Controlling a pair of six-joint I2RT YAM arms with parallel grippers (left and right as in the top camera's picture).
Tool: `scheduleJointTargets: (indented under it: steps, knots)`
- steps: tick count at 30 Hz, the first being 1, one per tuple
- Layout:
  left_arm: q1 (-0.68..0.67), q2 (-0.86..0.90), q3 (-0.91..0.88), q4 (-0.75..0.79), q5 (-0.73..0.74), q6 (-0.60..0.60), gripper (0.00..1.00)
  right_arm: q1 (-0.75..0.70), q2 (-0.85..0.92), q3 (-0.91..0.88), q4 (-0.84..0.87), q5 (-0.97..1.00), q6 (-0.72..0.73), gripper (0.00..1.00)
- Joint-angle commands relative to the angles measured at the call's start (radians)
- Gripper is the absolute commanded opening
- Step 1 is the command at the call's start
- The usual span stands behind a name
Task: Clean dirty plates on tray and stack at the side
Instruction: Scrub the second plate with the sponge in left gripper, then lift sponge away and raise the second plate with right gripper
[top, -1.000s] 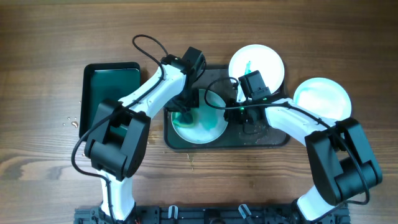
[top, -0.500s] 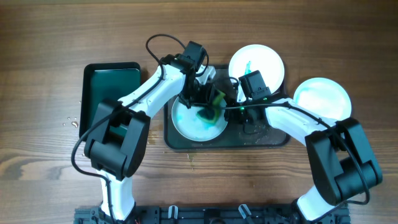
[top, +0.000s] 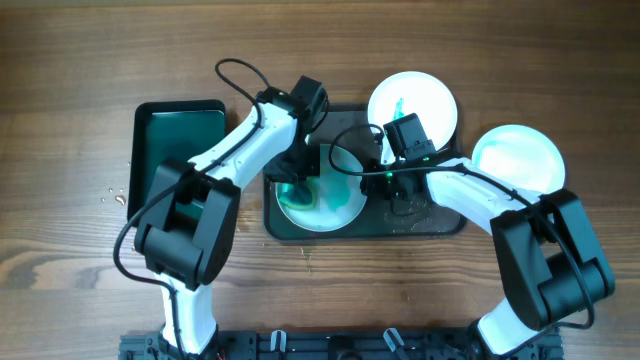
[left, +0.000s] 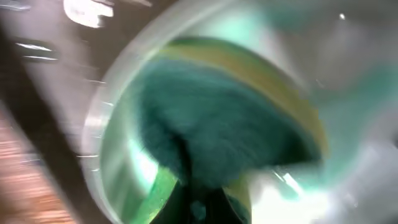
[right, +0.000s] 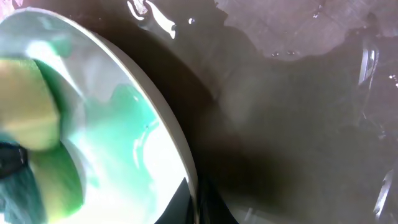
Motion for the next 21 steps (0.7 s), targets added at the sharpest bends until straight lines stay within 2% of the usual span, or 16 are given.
scheduleJointTargets:
  steps: [1,5,10,14,21]
  knots:
    - [0.008,-0.012,-0.006,0.017,0.406,0.212,0.04,-0.005,0.023,0.010,-0.001,0.013,0.016,0.04]
    - [0.023,-0.012,-0.006,0.094,0.431,0.208,0.04,-0.005,0.023,0.010,-0.001,0.013,0.016,0.04]
    - [0.090,-0.012,0.013,0.146,0.013,0.004,0.04,-0.005,0.023,0.010,-0.001,0.013,0.016,0.04]
    - [0.140,-0.031,0.062,0.076,-0.219,-0.060,0.04,-0.005,0.023,0.010,-0.001,0.013,0.016,0.04]
    - [0.234,-0.118,0.240,-0.122,-0.236,-0.058,0.04,-0.004,-0.065,0.011,-0.043,0.049,-0.011,0.04]
